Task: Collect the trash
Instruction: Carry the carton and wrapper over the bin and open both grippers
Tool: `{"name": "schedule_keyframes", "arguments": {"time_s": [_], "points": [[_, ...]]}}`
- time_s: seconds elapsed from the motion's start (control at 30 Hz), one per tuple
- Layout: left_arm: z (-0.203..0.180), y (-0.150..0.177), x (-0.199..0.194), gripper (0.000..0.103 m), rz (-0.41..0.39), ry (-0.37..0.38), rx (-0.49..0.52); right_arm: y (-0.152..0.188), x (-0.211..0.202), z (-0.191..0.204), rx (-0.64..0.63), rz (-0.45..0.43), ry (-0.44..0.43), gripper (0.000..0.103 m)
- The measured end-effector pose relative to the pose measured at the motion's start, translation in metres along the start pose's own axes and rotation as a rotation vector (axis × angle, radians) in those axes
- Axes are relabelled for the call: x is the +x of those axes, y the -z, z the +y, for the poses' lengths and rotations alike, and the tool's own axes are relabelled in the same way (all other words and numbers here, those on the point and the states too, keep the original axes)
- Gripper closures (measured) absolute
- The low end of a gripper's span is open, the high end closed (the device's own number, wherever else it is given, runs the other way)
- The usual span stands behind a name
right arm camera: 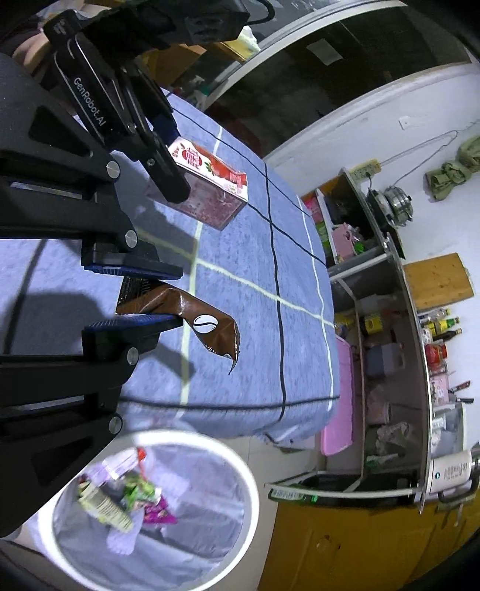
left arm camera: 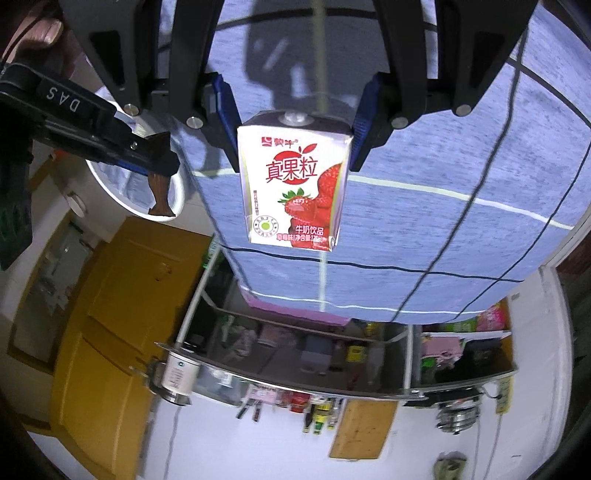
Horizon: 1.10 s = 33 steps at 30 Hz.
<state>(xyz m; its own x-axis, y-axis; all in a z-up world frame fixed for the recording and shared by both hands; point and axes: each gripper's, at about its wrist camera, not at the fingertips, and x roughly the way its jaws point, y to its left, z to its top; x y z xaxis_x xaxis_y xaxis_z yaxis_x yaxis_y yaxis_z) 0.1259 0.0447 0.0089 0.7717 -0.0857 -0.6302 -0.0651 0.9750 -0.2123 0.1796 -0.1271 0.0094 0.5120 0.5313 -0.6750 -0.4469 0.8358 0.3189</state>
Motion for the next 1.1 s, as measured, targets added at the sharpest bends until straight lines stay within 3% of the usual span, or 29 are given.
{"name": "schedule_keyframes", "arguments": {"time_s": [0.57, 1.1], "points": [[-0.087, 0.007, 0.018, 0.047, 0.05, 0.136, 0.131, 0.024, -0.061, -0.075, 0.113, -0.068, 0.09, 0.084], [-0.154, 0.014, 0.053, 0.047, 0.125, 0.234, 0.238, 0.038, -0.081, -0.15, 0.225, -0.065, 0.189, 0.083]]}}
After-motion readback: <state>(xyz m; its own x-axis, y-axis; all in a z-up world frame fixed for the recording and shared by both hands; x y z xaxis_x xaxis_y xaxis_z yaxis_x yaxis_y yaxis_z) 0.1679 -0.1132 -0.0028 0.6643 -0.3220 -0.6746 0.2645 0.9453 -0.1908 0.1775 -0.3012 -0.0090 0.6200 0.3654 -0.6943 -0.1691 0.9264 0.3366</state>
